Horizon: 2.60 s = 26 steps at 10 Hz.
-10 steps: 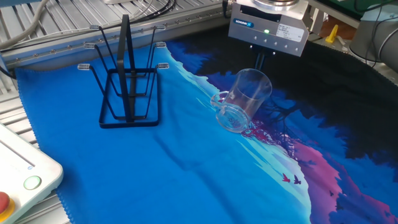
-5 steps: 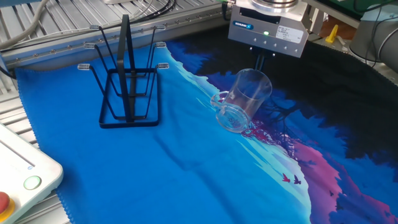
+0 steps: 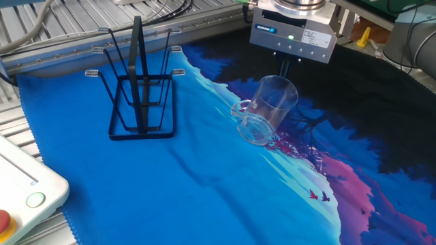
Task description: Put the cup on the cup rack
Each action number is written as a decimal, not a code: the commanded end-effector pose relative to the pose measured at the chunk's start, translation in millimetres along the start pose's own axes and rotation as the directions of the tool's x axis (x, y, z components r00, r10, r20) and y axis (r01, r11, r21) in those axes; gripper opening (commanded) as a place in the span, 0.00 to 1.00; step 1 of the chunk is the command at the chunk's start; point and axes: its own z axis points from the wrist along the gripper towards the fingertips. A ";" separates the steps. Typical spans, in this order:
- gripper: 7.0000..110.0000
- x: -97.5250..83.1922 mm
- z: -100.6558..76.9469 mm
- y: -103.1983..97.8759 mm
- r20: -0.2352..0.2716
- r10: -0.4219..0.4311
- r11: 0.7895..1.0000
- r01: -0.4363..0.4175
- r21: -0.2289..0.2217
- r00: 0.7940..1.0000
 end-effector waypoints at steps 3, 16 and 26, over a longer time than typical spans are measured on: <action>0.00 -0.6 -2.7 0.4 -0.008 0.007 1.000 -0.007 0.001 1.000; 0.00 9.5 -0.3 -6.0 -0.030 0.000 1.000 0.000 0.018 1.000; 0.00 22.5 19.6 -21.1 -0.017 -0.017 0.999 0.017 0.031 1.000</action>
